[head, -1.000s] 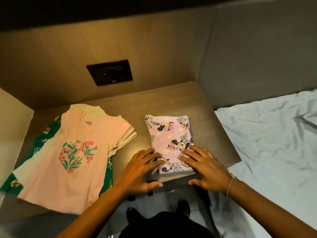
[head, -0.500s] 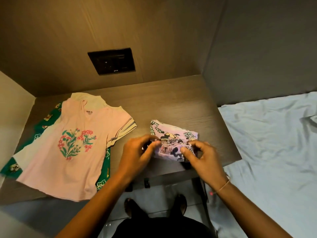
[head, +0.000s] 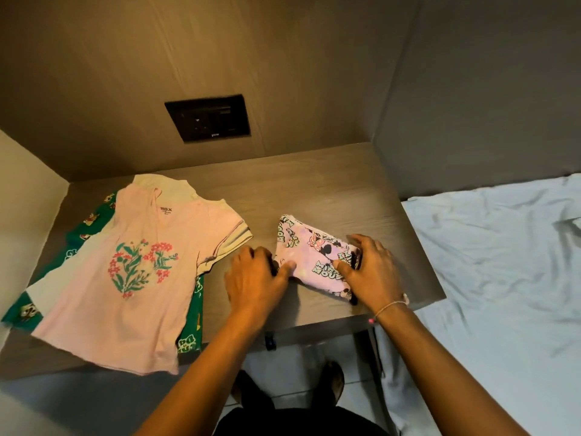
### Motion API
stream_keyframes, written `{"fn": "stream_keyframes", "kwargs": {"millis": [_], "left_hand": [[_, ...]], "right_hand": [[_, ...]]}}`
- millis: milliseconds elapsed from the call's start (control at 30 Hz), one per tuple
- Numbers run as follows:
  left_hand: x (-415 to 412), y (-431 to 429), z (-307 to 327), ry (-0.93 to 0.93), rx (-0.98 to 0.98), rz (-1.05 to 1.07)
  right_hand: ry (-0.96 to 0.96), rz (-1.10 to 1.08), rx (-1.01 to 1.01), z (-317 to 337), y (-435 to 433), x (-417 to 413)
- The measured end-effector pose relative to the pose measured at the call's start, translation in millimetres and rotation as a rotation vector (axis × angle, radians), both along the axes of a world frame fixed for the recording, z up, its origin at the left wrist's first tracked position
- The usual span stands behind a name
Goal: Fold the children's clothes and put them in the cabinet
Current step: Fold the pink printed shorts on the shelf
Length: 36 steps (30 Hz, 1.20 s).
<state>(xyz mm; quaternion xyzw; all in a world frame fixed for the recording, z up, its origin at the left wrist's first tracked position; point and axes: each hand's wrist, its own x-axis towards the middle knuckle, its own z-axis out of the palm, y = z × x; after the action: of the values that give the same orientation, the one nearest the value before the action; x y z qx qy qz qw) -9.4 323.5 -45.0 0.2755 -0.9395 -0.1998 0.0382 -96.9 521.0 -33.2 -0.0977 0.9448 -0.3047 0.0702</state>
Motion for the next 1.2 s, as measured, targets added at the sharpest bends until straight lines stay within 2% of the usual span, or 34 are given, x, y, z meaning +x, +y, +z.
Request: {"fn": "stream_keyframes", "kwargs": {"millis": [67,167,300,433,500,600,700,800,867,933,1067,1200], "left_hand": [[10.2,0.2,-2.3,-0.053,0.017,-0.019],[-4.0,4.6,8.6,-0.001,0.08,-0.035],[-36.2,11.3,23.1,0.173,0.167,-0.111],[-84.7,41.6,37.6,0.241,0.146,-0.278],[-110.2,61.7,42.7,0.233,0.151,-0.368],[-128.6,86.2,39.0,0.1,0.106,-0.518],[-111.3,91.4,24.0,0.071,0.023,-0.621],[-81.2,90.5,2.1,0.025,-0.019,-0.776],[-67.8,91.2,-11.5,-0.087,-0.05,-0.821],[-65.7,88.8,-17.6,-0.133,-0.105,-0.802],[-68.9,87.3,-10.2,-0.178,-0.174,-0.785],[-56.5,73.9,3.8,-0.126,-0.097,-0.769]], "right_hand": [[-0.041,0.025,0.065,1.9,-4.0,-3.2],[-0.013,-0.023,0.051,9.9,-9.9,-0.4],[0.084,-0.225,-0.092,17.8,12.0,17.8],[0.129,-0.42,-0.191,21.0,49.8,32.8],[0.119,-0.474,-0.175,17.9,62.4,35.0],[0.044,-0.507,-0.109,8.3,76.4,34.0],[0.121,-0.435,-0.033,4.9,90.6,27.7],[0.227,-0.19,0.007,2.3,97.1,12.3],[0.142,0.026,0.116,-5.4,92.5,2.9],[0.049,0.154,0.243,-16.5,89.0,-3.8],[0.001,0.224,0.4,-22.3,93.7,-10.3],[-0.046,0.182,0.502,-5.0,84.5,-11.6]]}}
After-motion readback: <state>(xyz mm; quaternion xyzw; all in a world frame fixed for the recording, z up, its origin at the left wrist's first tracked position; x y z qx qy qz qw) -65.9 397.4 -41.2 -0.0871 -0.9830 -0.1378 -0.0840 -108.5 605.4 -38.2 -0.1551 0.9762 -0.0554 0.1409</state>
